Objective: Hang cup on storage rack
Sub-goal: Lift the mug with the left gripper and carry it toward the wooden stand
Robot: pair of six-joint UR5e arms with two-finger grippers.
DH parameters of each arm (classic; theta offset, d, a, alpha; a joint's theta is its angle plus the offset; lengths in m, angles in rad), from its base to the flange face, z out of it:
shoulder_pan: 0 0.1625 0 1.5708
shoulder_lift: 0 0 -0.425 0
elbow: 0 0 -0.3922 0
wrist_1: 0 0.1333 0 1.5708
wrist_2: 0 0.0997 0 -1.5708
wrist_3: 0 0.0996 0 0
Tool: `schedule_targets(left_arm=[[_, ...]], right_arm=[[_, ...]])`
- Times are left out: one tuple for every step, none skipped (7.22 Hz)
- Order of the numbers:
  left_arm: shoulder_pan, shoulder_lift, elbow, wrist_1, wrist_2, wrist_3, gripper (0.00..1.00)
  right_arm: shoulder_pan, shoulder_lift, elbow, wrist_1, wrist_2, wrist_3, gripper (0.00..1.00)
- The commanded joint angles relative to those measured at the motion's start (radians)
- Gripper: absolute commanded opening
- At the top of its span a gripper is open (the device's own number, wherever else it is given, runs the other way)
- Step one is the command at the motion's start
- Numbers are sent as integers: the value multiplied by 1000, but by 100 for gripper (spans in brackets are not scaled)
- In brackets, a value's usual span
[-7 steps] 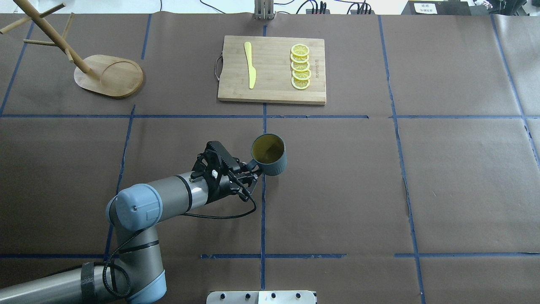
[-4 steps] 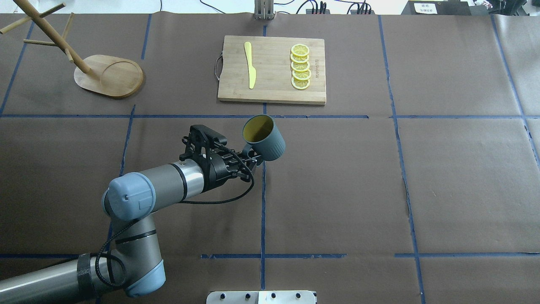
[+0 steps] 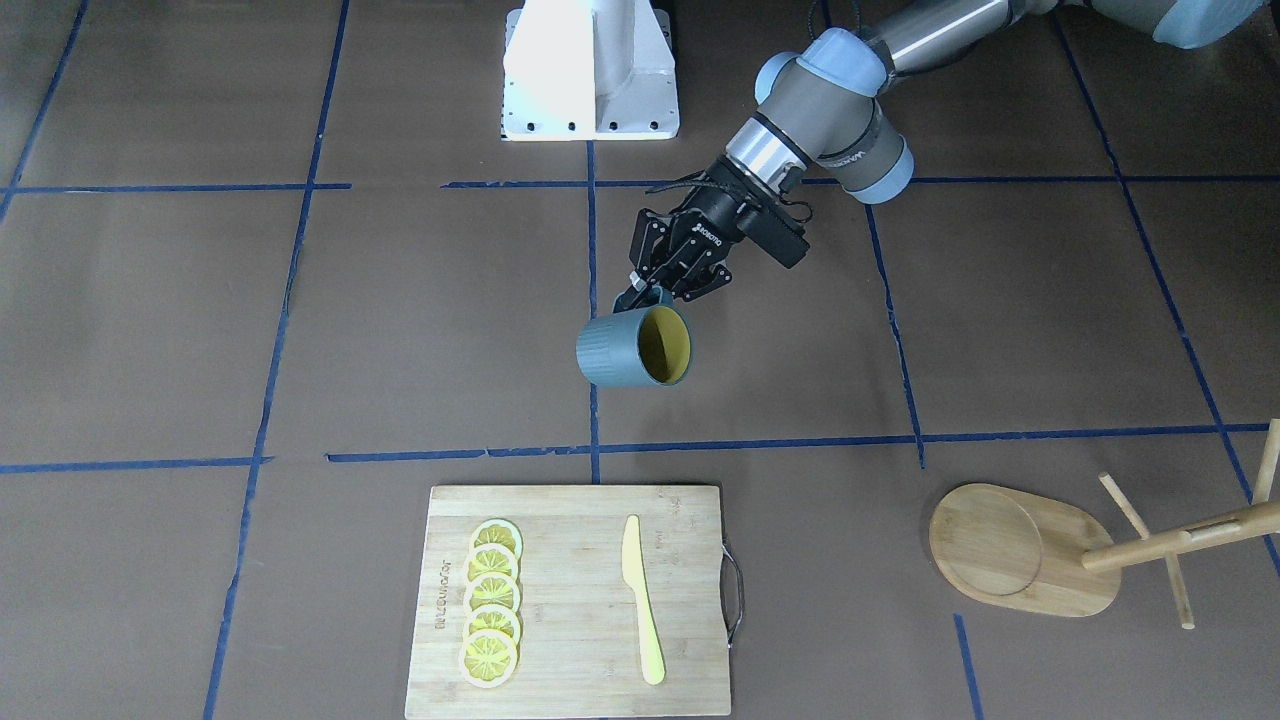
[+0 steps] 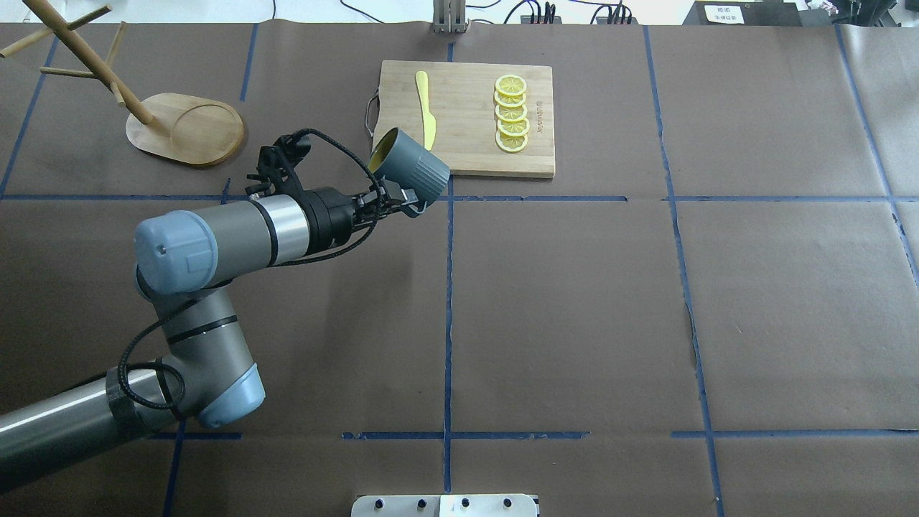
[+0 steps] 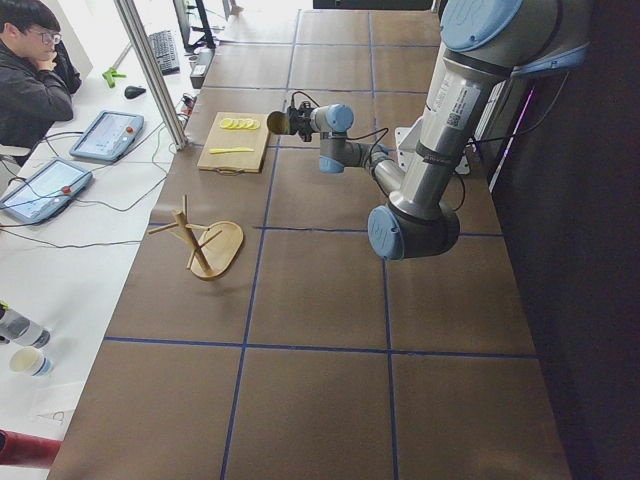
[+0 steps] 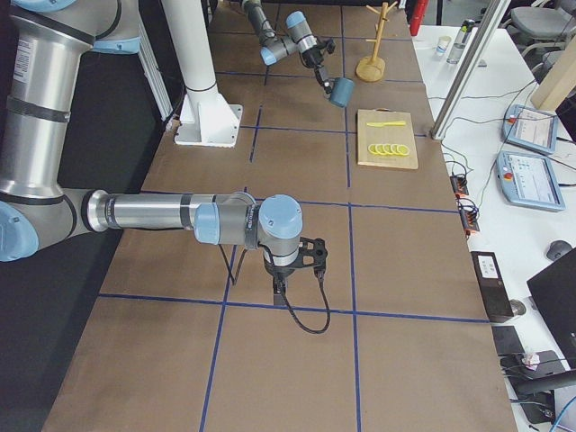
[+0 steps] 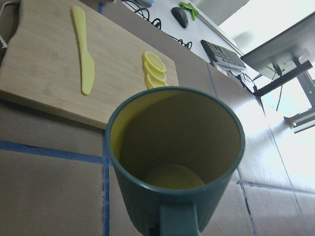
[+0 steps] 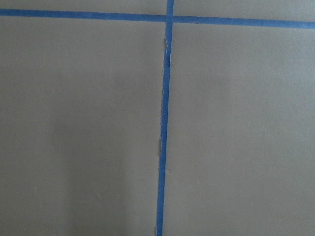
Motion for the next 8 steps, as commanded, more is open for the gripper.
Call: schedule_targets(left_arm=[[-126, -1, -1, -67, -65, -407, 0], [-169, -1, 1, -92, -82, -515, 0], [-216, -1, 2, -120, -84, -650, 0], [-249, 0, 5, -161, -84, -760, 0], [-290, 4, 13, -192, -84, -881, 0], [-324, 11, 19, -221, -87, -956, 0], [-367, 11, 45, -259, -93, -1075, 0], [-428, 13, 106, -328, -140, -1182, 0]], right_arm=[[0, 0, -2, 0, 0, 0, 100], [0, 2, -2, 0, 0, 0, 100], [0, 8, -2, 0, 0, 0, 100], [0, 9, -3, 0, 0, 0, 100], [0, 12, -3, 0, -2, 0, 100], [0, 12, -3, 0, -2, 0, 100], [0, 12, -3, 0, -2, -2, 100], [0, 12, -3, 0, -2, -2, 100]])
